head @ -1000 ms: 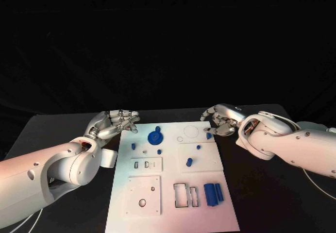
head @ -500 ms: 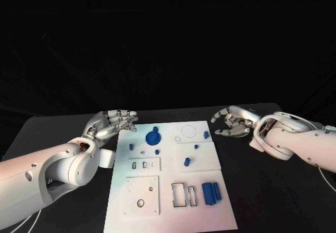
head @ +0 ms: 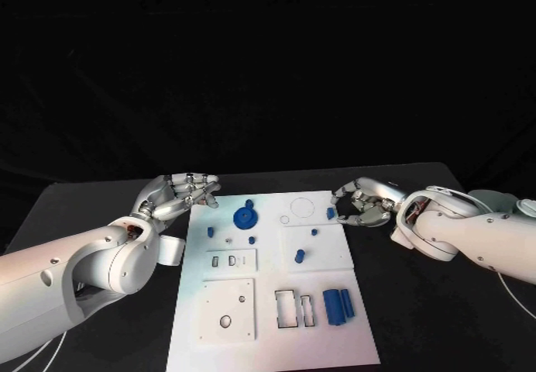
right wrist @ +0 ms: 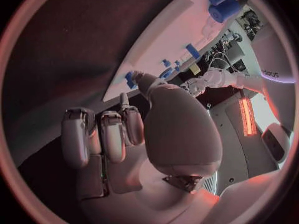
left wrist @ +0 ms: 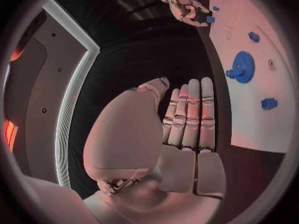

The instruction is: Assemble the parts on the task board

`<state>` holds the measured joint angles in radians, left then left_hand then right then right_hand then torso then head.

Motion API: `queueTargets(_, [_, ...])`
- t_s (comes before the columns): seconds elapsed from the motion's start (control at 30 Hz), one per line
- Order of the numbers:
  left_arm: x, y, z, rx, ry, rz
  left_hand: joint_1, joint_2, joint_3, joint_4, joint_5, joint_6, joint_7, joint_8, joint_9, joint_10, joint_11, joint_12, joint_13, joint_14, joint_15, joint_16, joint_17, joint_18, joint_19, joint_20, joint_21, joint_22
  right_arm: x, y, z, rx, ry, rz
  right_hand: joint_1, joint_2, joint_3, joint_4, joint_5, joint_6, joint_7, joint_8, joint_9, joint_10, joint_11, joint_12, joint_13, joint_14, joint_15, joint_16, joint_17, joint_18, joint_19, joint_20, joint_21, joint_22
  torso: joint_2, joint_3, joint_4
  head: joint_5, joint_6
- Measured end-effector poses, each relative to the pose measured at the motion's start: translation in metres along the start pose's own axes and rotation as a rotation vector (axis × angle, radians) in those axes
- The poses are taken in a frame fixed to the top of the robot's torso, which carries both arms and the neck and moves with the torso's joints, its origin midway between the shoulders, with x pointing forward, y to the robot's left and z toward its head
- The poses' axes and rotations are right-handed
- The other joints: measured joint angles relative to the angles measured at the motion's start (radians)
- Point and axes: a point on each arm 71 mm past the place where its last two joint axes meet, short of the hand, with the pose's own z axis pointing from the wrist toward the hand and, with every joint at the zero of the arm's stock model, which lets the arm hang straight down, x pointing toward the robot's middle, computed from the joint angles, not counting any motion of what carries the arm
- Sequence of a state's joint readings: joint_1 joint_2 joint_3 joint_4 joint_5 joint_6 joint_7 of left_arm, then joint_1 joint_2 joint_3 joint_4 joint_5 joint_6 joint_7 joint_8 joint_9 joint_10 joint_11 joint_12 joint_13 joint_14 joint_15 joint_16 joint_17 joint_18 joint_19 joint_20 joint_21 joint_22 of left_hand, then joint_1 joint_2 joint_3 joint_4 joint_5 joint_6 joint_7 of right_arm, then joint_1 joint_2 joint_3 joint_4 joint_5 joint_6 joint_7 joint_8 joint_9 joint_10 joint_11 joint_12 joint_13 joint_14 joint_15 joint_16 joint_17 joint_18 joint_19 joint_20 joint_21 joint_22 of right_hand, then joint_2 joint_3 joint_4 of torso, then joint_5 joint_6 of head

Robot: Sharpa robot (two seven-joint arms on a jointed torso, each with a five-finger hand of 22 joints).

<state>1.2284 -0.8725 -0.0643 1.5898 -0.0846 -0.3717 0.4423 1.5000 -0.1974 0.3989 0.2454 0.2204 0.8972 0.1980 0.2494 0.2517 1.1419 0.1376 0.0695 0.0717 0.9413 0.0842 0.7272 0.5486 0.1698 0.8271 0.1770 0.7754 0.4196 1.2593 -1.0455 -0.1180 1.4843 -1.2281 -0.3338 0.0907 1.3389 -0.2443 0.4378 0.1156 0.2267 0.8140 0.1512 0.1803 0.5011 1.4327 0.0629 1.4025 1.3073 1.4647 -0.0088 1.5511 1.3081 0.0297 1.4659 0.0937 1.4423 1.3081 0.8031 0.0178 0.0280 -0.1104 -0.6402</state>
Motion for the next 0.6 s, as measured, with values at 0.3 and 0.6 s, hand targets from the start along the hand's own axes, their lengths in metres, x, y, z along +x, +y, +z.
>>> queueTargets(0.3, [-0.001,0.000,0.000,0.000,0.000,0.000,0.000,0.000,0.000,0.000,0.000,0.000,0.000,0.000,0.000,0.000,0.000,0.000,0.000,0.000,0.000,0.000,-0.001,0.000,0.000,0.000,0.000,0.000,0.010,0.003,0.005,-0.003,0.001,0.010,-0.007,0.007,-0.003,0.003,-0.004,0.005,0.005,-0.004,0.002,0.004,0.003,0.003,0.000,0.003,0.003,0.000,0.000,0.000,0.000,0.007,0.002,0.000,0.000,-0.0001,-0.0004,0.006,-0.008])
queueTargets(0.6, [-0.001,0.000,0.000,-0.002,0.000,0.000,0.000,0.000,0.000,0.000,0.000,0.000,0.000,0.000,0.000,0.000,0.000,0.000,0.000,0.000,0.000,0.000,-0.001,0.000,0.000,0.000,0.000,0.000,0.015,0.006,0.009,-0.003,-0.009,0.024,-0.026,0.026,0.004,0.010,-0.004,0.052,0.013,0.001,0.010,0.011,0.011,0.015,0.000,0.002,0.009,0.004,0.000,0.000,0.000,0.014,0.012,0.000,-0.001,-0.0001,-0.0012,0.011,-0.012])
